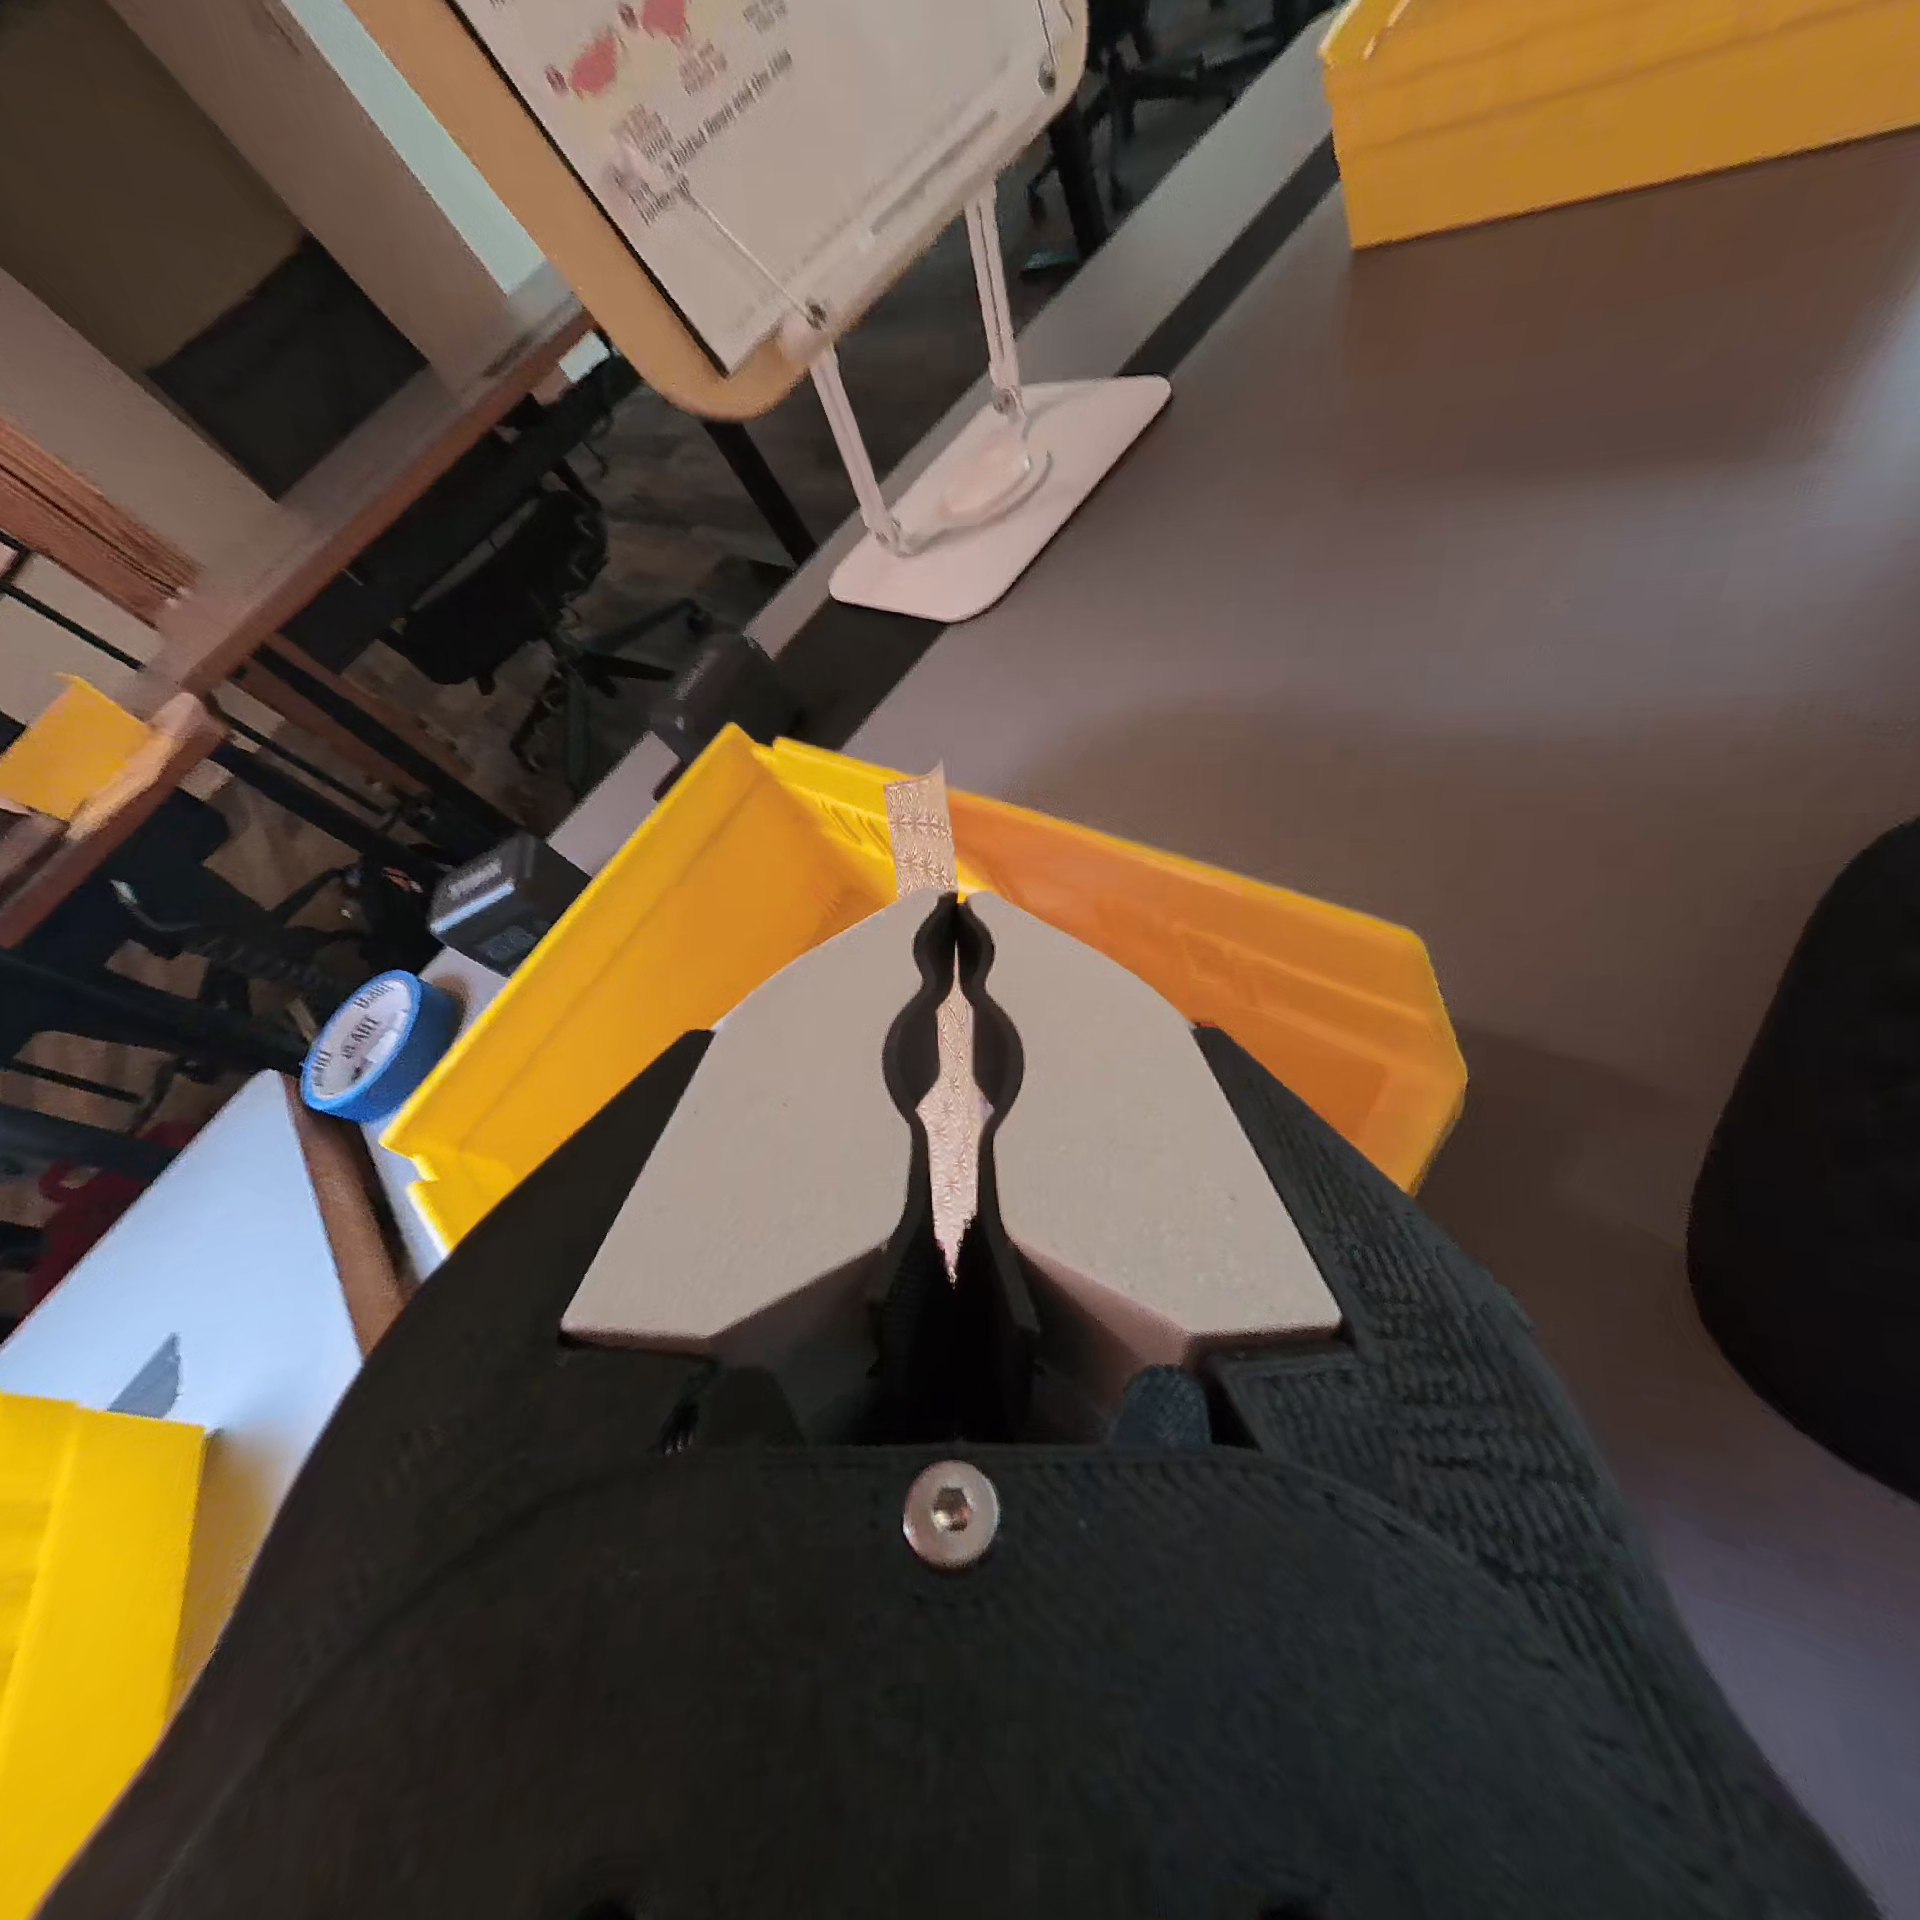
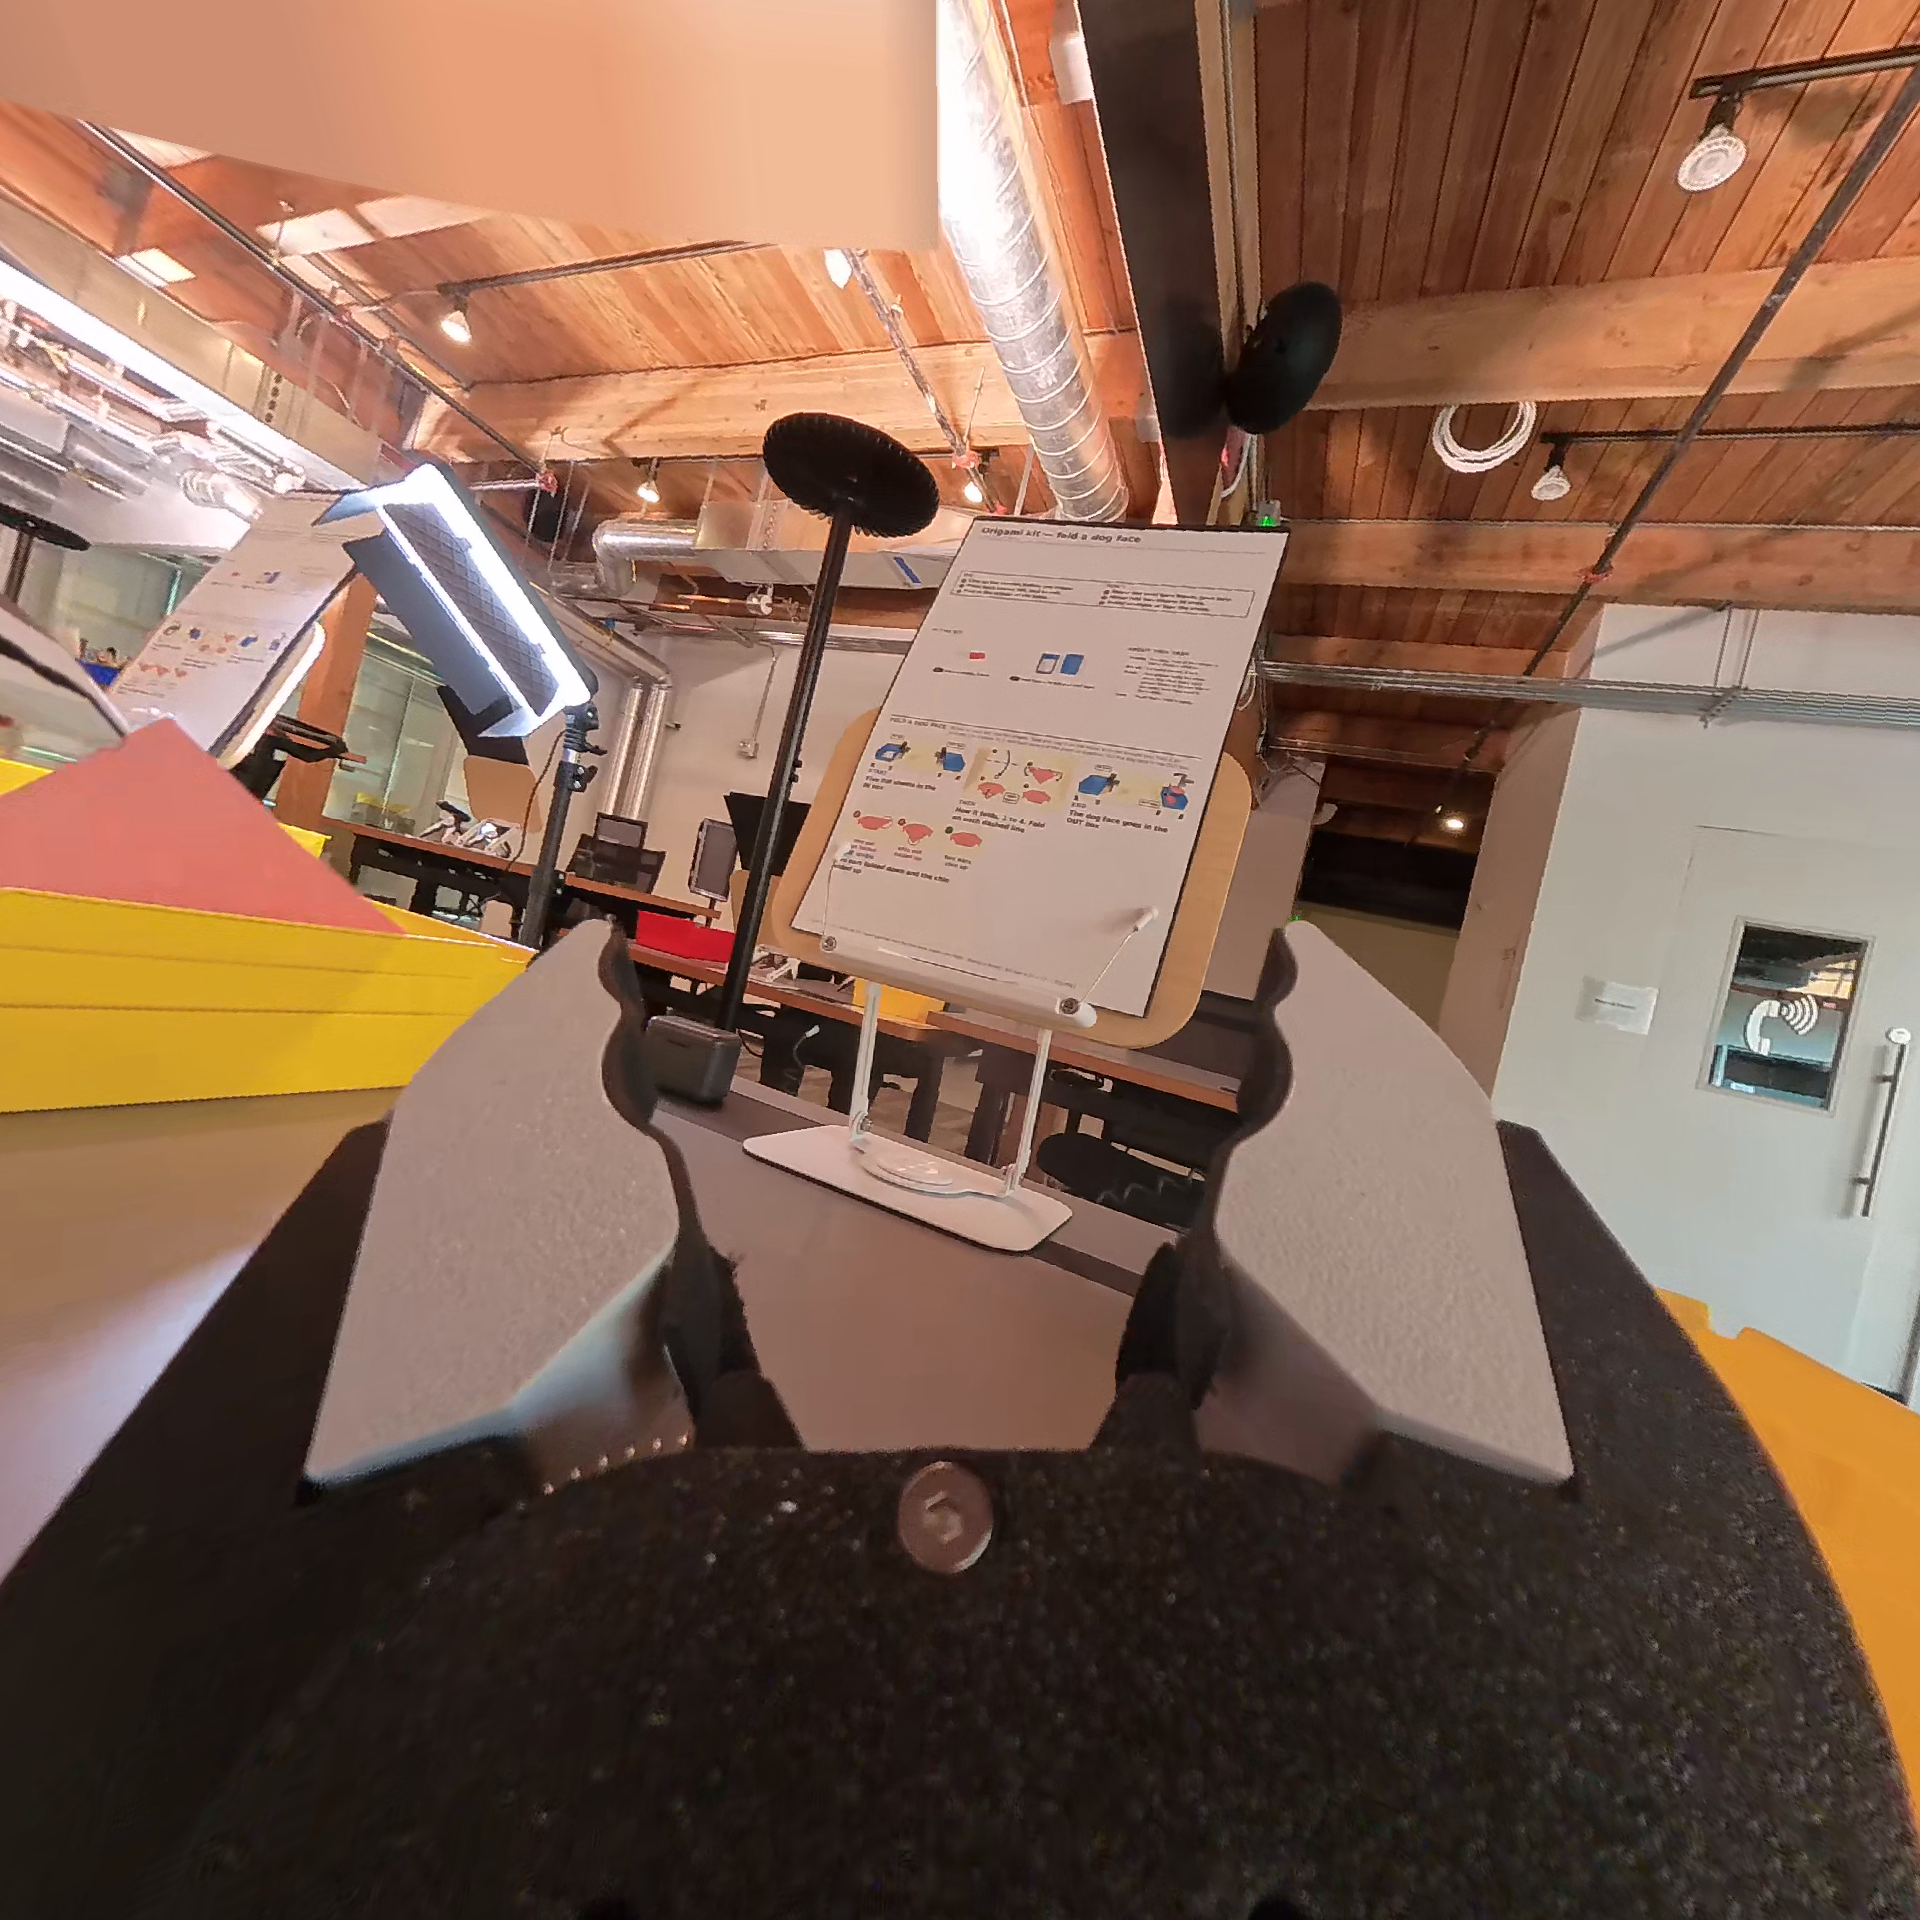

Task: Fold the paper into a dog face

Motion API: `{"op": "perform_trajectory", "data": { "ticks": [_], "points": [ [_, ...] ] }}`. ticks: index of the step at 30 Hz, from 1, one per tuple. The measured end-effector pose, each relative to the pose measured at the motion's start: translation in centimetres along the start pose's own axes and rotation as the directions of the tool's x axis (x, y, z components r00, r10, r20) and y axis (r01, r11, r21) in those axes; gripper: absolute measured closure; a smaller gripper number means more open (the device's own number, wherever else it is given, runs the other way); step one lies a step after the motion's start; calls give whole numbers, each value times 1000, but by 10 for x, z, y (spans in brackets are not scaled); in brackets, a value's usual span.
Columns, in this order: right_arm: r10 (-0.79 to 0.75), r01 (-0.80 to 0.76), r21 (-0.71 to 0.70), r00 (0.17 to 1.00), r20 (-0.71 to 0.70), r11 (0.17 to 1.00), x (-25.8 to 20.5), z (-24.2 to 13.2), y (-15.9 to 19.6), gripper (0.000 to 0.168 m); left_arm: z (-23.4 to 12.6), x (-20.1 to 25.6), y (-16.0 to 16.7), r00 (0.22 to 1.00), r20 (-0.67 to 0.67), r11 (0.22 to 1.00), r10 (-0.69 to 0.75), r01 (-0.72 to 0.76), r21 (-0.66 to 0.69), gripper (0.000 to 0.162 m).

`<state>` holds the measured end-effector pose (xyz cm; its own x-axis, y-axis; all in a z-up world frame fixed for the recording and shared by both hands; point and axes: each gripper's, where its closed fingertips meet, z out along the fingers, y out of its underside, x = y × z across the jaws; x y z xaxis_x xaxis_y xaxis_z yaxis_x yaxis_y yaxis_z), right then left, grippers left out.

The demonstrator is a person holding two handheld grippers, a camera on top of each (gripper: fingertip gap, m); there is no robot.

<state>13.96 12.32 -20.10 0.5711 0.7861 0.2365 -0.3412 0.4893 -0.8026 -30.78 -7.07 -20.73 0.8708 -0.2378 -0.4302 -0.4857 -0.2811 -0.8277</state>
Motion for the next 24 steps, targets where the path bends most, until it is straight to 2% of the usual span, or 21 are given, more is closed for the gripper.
{"op": "perform_trajectory", "data": {
  "ticks": [3,7,11,14,17,20,22,24],
  "points": [
    [29,-29,12,1000,5,1000,0,-1,-1,58,-3,5,-37,996,55,995,76,-79,62,162],
    [80,-81,38,997,13,996,2,-2,-4,58,2,35,-105,980,51,962,193,-200,188,162],
    [104,-106,63,994,27,992,1,-4,-8,59,14,90,-170,965,-44,904,258,-225,363,162],
    [94,-98,67,994,53,993,-5,-4,-12,62,29,136,-201,952,-143,868,270,-177,464,162],
    [89,-93,55,993,78,994,-11,-2,-14,66,45,167,-223,951,-246,827,188,-18,562,162],
    [106,-113,44,985,139,993,-24,4,-22,67,61,172,-236,930,-366,740,-43,276,614,162],
    [71,-80,39,979,193,996,-38,9,-28,67,70,160,-234,855,-446,607,-265,508,611,162],
    [10,-16,23,967,256,1000,-56,13,-30,67,81,150,-222,719,-525,440,-455,695,569,162]
  ]
}}
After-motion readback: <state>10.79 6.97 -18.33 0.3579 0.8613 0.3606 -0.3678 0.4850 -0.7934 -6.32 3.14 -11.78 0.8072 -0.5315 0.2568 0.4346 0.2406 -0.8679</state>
